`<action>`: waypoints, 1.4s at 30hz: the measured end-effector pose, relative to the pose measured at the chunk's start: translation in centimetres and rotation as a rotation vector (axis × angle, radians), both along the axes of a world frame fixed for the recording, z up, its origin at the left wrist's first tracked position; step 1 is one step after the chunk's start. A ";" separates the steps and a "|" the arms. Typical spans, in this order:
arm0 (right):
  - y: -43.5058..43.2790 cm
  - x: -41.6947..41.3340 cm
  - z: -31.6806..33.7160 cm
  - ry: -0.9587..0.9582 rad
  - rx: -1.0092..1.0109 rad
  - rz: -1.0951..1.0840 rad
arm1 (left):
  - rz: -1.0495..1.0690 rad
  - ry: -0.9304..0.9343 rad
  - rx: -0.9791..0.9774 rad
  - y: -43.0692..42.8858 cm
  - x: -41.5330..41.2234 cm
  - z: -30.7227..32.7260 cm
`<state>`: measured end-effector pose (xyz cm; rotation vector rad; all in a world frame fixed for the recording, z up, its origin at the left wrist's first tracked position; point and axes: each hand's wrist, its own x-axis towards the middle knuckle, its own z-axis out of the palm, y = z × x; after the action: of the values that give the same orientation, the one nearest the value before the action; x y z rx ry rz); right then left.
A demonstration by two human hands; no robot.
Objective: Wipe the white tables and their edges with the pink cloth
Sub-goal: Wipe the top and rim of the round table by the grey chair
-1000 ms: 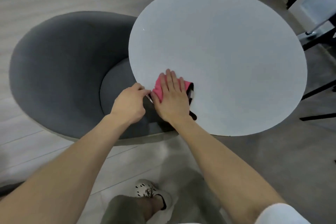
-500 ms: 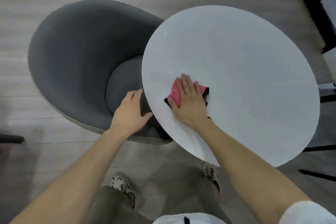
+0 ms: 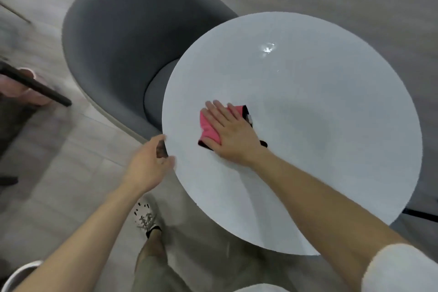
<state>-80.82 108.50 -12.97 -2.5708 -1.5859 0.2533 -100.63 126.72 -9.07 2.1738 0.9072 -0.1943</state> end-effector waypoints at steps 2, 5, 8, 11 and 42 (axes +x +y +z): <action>2.7 -1.5 -0.5 0.004 0.028 -0.158 | -0.002 0.038 0.036 -2.5 -1.4 -0.6; -0.2 -5.6 -1.0 0.029 0.082 0.027 | -0.008 0.070 0.155 -5.8 -2.7 -1.4; -10.4 -7.9 -0.8 0.070 0.119 0.288 | -0.025 0.075 0.290 -8.4 -2.7 -1.5; -23.0 -5.6 0.4 0.026 -0.017 0.176 | -0.082 0.070 0.415 -11.3 -2.0 -1.1; -29.0 -9.3 -0.6 0.097 0.160 0.212 | -0.173 0.403 0.388 -31.1 0.5 3.7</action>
<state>-90.14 79.46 -13.57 -2.2407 -1.7655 0.2538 -100.15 95.58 -5.42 2.6320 1.0428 -0.6016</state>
